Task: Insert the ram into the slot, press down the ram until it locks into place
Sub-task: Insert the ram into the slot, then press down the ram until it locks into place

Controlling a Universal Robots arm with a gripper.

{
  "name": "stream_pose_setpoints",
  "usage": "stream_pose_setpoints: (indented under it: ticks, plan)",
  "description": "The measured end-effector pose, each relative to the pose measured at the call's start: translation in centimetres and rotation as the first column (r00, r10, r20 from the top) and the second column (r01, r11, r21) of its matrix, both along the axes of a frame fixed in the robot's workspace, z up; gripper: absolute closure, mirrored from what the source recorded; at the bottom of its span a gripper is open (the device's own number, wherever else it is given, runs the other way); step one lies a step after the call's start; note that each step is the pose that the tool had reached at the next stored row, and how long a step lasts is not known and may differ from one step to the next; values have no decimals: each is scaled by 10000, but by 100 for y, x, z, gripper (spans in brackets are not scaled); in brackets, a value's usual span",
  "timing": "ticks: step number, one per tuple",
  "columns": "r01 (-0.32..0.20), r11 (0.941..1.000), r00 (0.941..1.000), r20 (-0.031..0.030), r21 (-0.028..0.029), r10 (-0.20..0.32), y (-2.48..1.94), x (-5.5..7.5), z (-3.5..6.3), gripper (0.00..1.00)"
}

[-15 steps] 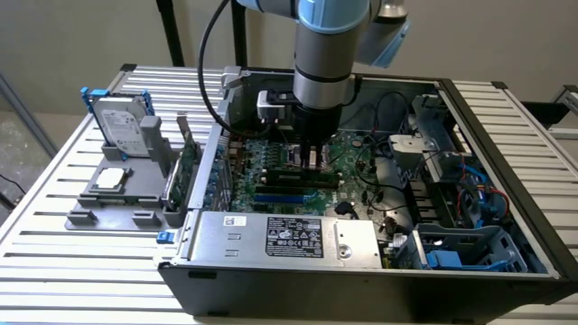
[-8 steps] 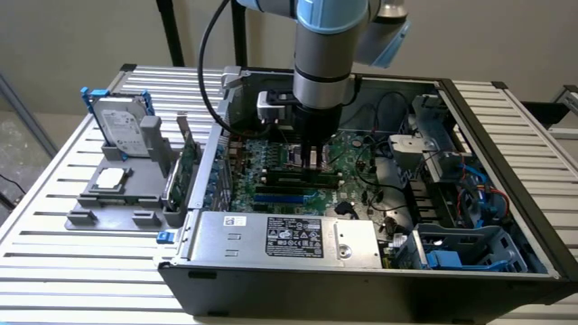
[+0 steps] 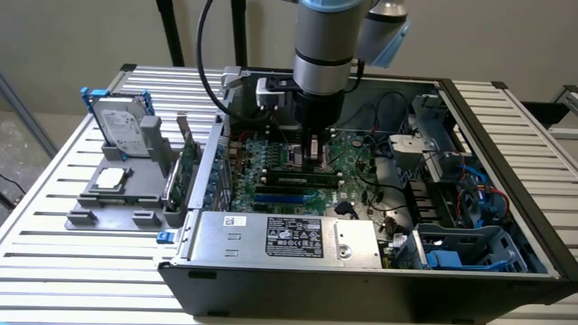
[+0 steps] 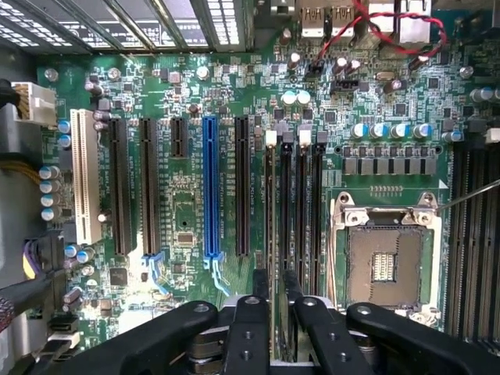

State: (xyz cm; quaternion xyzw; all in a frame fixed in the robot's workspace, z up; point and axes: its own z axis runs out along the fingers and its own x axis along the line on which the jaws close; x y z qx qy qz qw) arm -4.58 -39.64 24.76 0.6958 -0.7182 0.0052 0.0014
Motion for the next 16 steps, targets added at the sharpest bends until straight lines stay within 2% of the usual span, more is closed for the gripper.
stream_pose_setpoints:
  ticks: [1,2,3,16]
  plan:
    - [1,10000,10000,0,0,-1,0,-4,11,80]
    - [0,10000,10000,-1,-1,0,0,-9,18,87]
    - [0,10000,10000,-1,0,0,0,-13,22,89]
    - [0,10000,10000,-6,0,0,0,-19,23,89]
